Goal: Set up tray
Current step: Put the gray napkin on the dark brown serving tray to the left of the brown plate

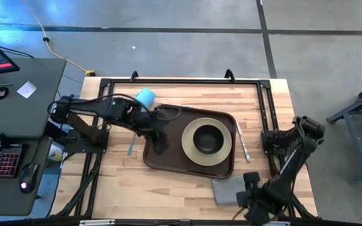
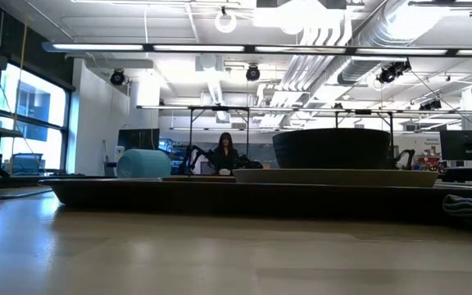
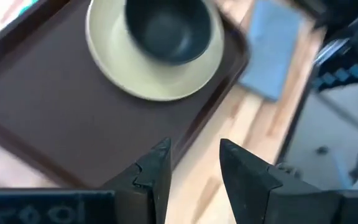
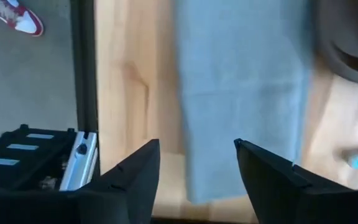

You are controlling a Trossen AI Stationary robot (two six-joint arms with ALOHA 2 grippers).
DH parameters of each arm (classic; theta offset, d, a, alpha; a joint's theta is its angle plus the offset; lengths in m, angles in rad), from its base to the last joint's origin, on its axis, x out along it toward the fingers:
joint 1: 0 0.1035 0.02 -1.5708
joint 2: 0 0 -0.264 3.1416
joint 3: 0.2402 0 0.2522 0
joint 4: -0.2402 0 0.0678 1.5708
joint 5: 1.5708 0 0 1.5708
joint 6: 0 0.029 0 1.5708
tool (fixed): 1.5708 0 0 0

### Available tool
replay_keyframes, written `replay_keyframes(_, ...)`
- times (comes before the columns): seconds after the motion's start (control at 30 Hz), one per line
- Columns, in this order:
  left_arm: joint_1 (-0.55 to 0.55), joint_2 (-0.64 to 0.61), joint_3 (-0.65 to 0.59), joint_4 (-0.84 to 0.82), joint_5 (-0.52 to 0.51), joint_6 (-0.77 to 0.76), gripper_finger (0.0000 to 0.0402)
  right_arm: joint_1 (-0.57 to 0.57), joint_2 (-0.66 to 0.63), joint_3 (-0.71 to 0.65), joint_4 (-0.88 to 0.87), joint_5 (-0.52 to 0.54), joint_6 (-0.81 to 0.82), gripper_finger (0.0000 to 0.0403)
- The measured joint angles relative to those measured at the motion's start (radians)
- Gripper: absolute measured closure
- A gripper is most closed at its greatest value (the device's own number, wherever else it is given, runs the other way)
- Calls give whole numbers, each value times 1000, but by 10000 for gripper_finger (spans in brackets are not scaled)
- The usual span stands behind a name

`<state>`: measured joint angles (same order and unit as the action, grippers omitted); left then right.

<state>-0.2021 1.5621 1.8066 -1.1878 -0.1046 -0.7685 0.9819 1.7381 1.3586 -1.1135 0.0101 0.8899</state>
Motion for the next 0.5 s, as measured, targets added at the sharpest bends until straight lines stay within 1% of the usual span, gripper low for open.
replay_keyframes(0.1,-47,12,1,47,-18,-70,234,47,34,0,22,65,-1,181)
replay_keyframes(0.2,-88,24,1,67,-42,-129,234,86,60,-4,16,155,-2,177)
replay_keyframes(0.23,-101,27,1,70,-51,-149,234,94,61,-17,35,170,-1,177)
replay_keyframes(0.3,-124,35,0,64,-65,-183,234,102,61,-61,86,158,13,180)
replay_keyframes(0.43,-164,50,-1,71,-83,-254,234,109,62,-170,187,89,48,194)
replay_keyframes(0.5,-183,57,2,85,-95,-292,234,109,61,-208,201,87,72,201)
